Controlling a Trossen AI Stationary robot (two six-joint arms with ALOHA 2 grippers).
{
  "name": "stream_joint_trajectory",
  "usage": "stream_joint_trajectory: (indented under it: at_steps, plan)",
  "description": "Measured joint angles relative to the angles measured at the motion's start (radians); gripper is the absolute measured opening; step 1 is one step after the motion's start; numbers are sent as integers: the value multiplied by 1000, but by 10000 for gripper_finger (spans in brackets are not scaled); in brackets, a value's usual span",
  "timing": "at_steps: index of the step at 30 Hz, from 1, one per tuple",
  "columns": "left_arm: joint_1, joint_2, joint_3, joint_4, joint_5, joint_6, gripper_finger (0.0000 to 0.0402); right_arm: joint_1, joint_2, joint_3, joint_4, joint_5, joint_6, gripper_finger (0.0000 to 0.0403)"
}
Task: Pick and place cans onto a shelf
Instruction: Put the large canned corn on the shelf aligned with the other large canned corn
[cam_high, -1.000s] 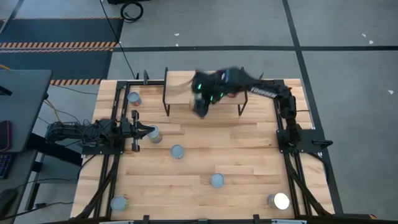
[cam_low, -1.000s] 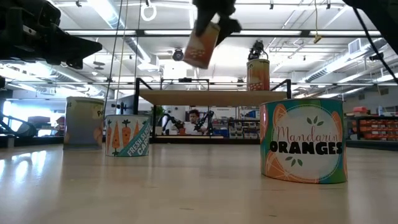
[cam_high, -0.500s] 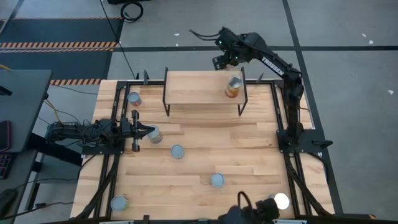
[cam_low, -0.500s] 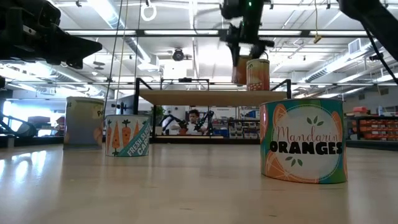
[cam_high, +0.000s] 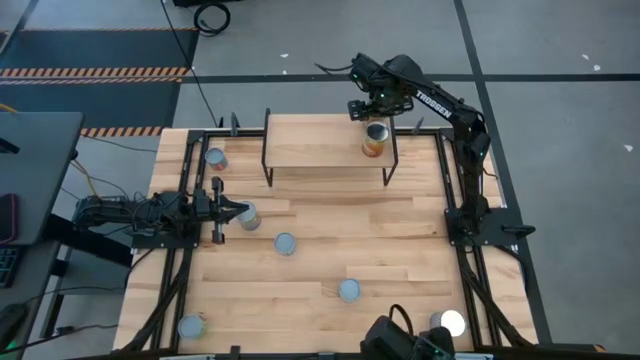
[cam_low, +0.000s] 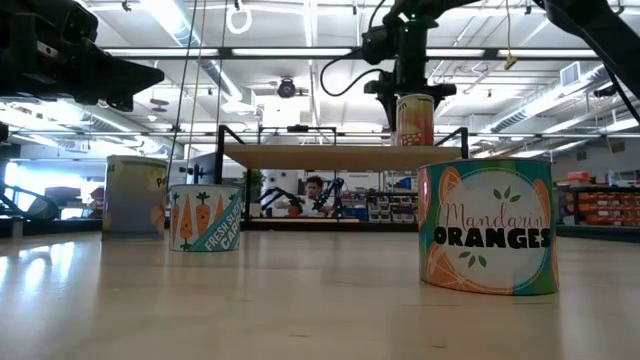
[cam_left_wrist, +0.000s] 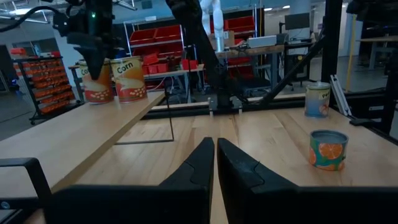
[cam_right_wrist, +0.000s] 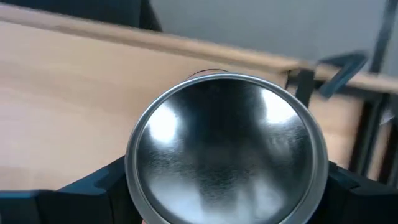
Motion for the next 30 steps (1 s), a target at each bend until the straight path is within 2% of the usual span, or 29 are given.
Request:
stream_joint_trajectory:
  at_steps: [11,20,30]
  plan:
    - [0,0,0,0,0,0,27,9,-6,0,-38,-167,92,308]
    - [0,0,0,0,0,0,27,-11,-7,0,-25,-68,105,312]
    - [0,0,0,0,0,0,27,-31,-6,0,-6,-62,100,316]
